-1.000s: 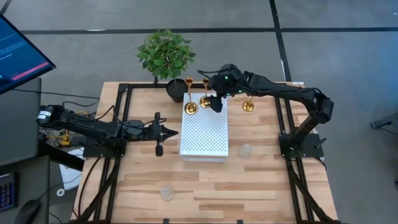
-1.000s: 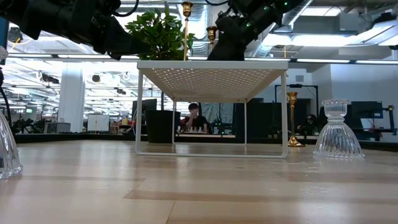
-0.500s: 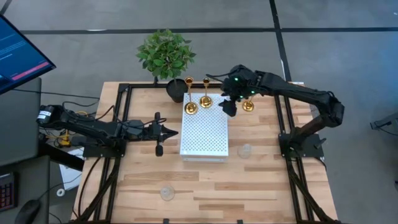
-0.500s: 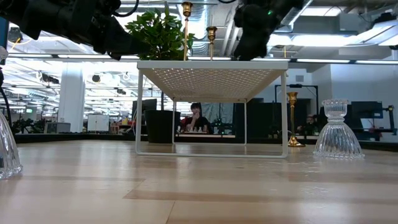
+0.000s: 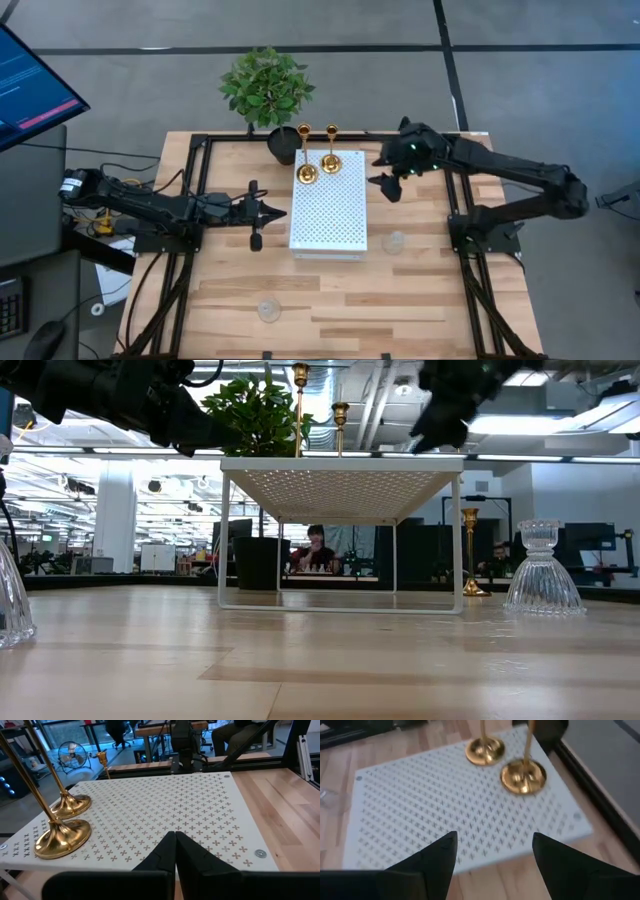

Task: Pick & Place candle stick holders
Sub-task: Put the gold candle holder on the shelf

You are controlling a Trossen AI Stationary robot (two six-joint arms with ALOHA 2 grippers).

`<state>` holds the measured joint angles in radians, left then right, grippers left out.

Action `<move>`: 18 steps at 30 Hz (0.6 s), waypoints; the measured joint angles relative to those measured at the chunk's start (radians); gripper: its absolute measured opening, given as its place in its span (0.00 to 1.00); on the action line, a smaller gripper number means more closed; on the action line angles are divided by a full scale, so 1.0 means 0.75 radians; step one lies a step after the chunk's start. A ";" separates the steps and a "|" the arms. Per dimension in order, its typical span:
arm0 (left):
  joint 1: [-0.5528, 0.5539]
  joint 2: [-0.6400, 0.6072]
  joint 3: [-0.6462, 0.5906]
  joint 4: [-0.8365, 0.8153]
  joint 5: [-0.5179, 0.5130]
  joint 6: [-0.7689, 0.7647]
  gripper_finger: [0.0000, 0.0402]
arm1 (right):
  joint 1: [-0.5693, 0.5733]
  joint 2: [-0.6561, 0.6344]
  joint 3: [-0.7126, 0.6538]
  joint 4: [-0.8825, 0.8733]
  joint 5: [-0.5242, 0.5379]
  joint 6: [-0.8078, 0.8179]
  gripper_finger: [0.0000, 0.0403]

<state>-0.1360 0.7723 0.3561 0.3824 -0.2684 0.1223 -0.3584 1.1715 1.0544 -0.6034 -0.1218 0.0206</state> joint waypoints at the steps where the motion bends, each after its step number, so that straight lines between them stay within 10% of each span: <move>1: 0.000 0.000 0.000 0.000 0.000 0.000 0.02 | 0.000 -0.033 -0.058 0.038 0.023 0.029 0.62; 18: 0.000 0.000 0.000 0.000 0.000 0.000 0.02 | 0.103 -0.300 -0.592 0.164 0.791 0.874 0.62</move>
<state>-0.1360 0.7723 0.3561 0.3824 -0.2684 0.1223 -0.2813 0.9465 0.6106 -0.4804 0.4713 0.6758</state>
